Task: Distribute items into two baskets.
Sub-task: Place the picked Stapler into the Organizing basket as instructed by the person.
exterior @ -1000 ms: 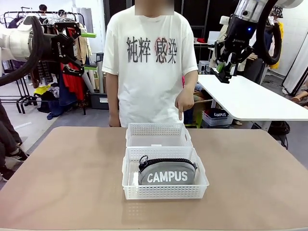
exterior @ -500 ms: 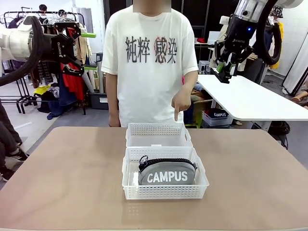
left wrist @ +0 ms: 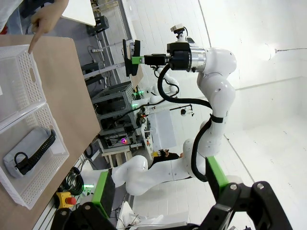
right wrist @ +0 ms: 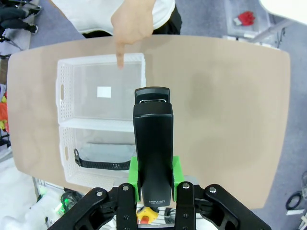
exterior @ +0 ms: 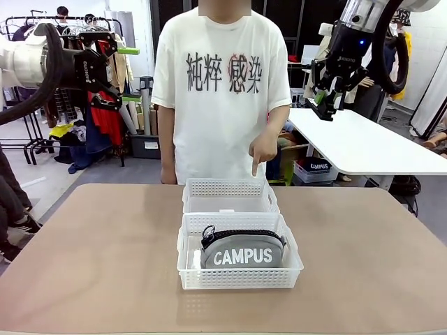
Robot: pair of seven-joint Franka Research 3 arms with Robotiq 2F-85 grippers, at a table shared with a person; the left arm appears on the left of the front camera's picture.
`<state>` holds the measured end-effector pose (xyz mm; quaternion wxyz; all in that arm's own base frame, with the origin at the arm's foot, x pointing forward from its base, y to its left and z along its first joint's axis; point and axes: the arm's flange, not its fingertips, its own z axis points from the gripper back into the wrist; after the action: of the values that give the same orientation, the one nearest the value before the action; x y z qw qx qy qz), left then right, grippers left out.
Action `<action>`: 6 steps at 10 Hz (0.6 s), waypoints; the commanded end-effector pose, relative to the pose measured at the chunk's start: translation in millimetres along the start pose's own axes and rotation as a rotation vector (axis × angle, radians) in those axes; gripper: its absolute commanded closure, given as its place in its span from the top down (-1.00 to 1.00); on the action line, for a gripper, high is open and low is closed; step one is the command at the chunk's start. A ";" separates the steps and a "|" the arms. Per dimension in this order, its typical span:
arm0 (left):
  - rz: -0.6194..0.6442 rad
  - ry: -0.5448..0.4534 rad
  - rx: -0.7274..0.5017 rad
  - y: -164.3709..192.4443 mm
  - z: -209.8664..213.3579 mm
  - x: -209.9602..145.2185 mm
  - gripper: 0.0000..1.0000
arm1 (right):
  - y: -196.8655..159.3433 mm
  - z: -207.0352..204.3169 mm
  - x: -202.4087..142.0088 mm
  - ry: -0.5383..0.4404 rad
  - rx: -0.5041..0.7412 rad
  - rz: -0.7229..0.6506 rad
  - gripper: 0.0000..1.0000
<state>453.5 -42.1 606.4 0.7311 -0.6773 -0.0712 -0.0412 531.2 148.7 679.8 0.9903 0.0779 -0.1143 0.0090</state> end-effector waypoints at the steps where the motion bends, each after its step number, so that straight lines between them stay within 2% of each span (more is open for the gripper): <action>1: 0.006 -0.004 -0.016 -2.7 0.1 0.0 1.00 | 0.0 0.0 0.0 0.000 0.000 0.000 -1.00; 2: 0.006 -0.004 -0.016 -2.7 0.1 0.0 1.00 | 4.8 -6.2 3.2 0.003 -0.073 0.178 -1.00; 4: 0.006 -0.004 -0.016 -2.7 0.1 0.0 1.00 | 19.0 -21.6 17.9 0.038 -0.128 0.384 -1.00; 6: 0.006 -0.004 -0.016 -2.7 0.1 0.0 1.00 | 47.0 -39.6 26.7 0.030 -0.177 0.530 -1.00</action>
<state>453.5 -42.2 606.5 0.7311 -0.6772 -0.0713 -0.0413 552.8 192.9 642.7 0.9701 -0.0230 -0.0968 0.2212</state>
